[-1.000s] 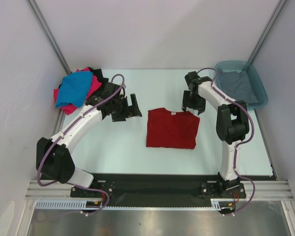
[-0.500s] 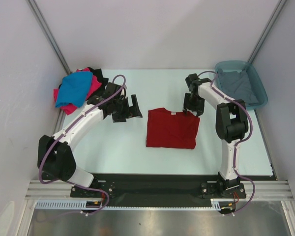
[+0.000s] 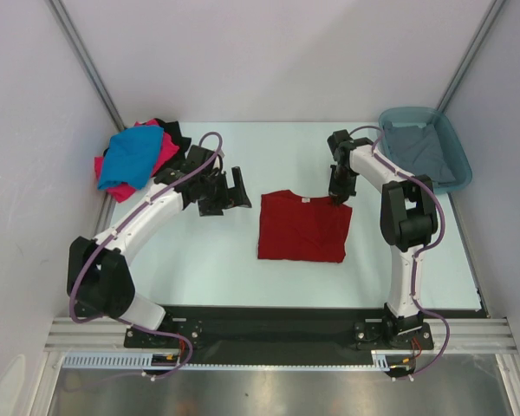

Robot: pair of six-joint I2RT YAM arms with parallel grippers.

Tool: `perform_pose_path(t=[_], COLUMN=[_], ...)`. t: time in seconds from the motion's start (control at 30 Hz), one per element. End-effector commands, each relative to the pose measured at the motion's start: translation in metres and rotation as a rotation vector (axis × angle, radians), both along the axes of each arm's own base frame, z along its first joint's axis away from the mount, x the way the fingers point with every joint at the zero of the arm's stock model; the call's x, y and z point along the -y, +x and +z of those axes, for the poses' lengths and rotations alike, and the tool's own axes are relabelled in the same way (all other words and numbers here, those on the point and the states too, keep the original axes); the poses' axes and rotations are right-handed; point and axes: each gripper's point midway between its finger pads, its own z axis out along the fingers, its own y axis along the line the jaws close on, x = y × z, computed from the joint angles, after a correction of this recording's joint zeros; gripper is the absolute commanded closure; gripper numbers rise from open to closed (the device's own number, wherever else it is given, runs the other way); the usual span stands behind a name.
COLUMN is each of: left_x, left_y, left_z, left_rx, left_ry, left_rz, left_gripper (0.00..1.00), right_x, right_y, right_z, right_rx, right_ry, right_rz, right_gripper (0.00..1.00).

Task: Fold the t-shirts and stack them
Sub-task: Fold the tshirt

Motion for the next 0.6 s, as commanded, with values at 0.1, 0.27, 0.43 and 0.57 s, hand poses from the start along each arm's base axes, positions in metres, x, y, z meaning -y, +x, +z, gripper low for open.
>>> perform_pose_path(t=[0.1,0.27,0.43,0.57], left_x=[0.007,0.008,0.01,0.012], left_y=[0.008,0.008,0.007,0.006], left_z=[0.011,0.013,0.01,0.009], left_rx=[0.038,0.042,0.038,0.032], left_ry=[-0.045,-0.054,-0.062,-0.069], left_rz=[-0.003,0.0,-0.008,-0.021], left_gripper=[0.0,0.0,0.0,0.0], right_x=[0.006,0.018,0.029,0.03], right_y=[0.01,0.025,0.036,0.049], right_z=[0.021,0.039,0.042,0.041], right_rx=[0.073,0.148,0.18,0.21], right_ry=[-0.018,-0.055,-0.064,-0.046], right_rz=[-0.012,-0.035,-0.078,-0.092], right_gripper=[1.0,1.0,1.0,1.0])
